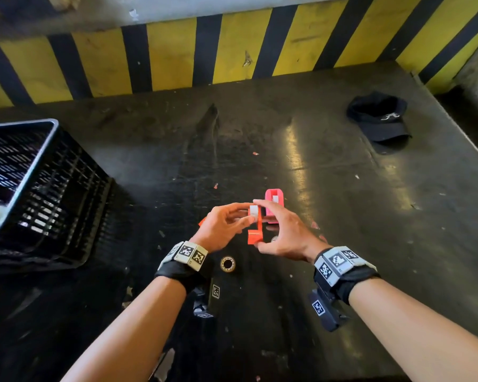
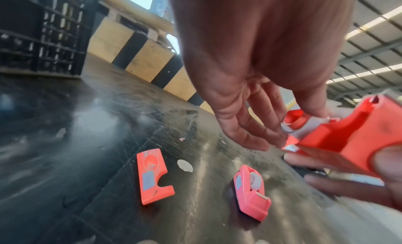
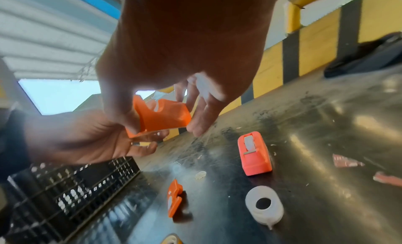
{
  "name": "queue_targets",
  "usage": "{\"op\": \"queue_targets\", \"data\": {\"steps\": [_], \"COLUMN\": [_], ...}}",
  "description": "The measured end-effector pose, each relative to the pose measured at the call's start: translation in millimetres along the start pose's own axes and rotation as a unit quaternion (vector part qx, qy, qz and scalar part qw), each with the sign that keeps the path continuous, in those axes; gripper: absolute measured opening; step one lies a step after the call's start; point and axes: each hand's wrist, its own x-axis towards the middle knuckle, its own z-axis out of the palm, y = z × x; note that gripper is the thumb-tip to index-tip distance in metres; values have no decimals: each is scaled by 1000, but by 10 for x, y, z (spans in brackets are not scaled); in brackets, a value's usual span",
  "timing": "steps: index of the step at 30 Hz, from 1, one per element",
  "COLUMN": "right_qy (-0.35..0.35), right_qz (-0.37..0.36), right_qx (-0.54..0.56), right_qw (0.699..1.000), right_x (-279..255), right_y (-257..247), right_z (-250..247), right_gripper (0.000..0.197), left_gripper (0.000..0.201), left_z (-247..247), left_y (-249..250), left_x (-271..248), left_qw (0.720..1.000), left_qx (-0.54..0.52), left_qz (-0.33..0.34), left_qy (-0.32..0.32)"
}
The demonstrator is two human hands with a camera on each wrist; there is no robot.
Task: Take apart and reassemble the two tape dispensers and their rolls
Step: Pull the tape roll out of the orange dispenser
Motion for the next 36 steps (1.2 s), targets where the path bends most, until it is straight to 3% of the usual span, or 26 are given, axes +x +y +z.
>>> {"op": "queue_targets", "data": {"steps": [8,12,14,19,28,36], "right_qy": [4,-1,-1,3,2,-6], "right_qz": [23,21,20,16,24,37], "right_qx": [17,0,-6,-18,-30,-14], "right_qw": [1000,1000,1000,1000,999,999], "right_x": [65,112,123,126,50,22], "right_y": [-3,-10,-4,9,-9,-6], "right_z": [-21,-49,-56,-68,-76,-87], "right_gripper": [85,84,84,83,84,80], "left_gripper": [57,35,25,13,25,14], "left_z": [-48,-74,-80,-51,9,-8], "left_y": [109,205,240,276,298,342], "left_x": [-19,-29,-21,0,-2,16], "left_qw": [992,963,949,938,912,892], "left_qx": [109,219,264,295,359,408], "left_qz": [36,136,155,160,179,178], "left_qy": [52,78,75,85,90,74]}}
